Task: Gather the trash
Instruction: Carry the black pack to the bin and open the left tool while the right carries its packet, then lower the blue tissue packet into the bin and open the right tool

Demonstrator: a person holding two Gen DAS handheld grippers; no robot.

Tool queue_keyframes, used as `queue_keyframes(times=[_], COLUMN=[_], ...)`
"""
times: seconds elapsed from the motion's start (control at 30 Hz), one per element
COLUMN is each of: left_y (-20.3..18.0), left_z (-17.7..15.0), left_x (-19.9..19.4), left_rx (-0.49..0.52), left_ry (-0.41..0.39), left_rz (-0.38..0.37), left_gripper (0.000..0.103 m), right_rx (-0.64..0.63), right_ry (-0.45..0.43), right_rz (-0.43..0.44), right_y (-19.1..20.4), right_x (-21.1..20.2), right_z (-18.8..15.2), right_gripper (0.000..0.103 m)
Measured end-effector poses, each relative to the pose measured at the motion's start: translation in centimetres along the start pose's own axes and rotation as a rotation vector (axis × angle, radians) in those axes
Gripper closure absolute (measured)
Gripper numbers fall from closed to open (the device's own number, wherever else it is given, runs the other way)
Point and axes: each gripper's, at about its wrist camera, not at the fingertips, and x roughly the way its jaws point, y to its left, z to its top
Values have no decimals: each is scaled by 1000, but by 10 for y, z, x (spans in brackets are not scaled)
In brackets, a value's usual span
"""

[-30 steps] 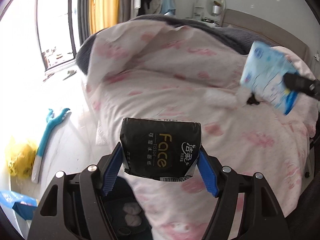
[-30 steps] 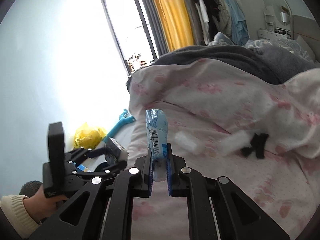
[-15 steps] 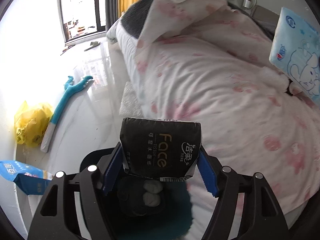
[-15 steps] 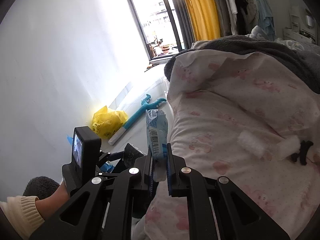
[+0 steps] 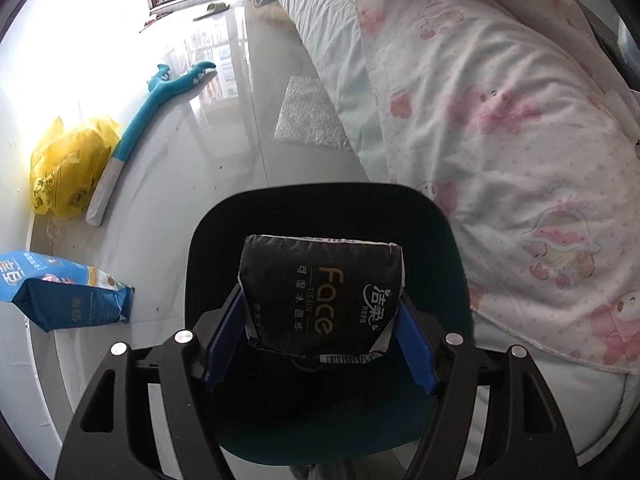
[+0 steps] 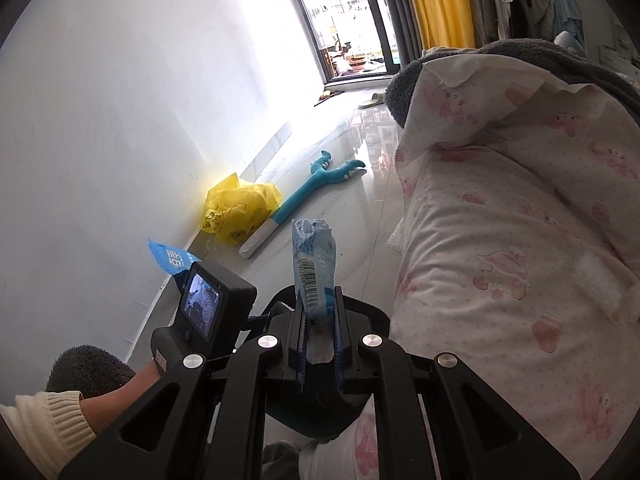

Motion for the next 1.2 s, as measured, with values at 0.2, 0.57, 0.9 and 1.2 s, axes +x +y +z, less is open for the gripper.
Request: queue_keyframes(times=[0.2, 0.57, 0.9, 1.2], left_y=[18, 50, 71, 78], left_z=[-11, -18, -22, -24], left_x=[12, -19, -63, -102], left_rx=[-31, -70, -73, -28], left_ry=[71, -13, -173, -309], left_rz=[-1, -17, -12, -3], left_gripper=[15, 11, 11, 13], right_rx=[4, 14, 10, 4], right_ry=[43, 128, 245, 336], right_rz=[6, -11, -30, -63], right_y=[10, 18, 30, 37], right_x=[21, 63, 114, 152], right_z=[1, 0, -13, -27], right_gripper=[92, 92, 92, 92])
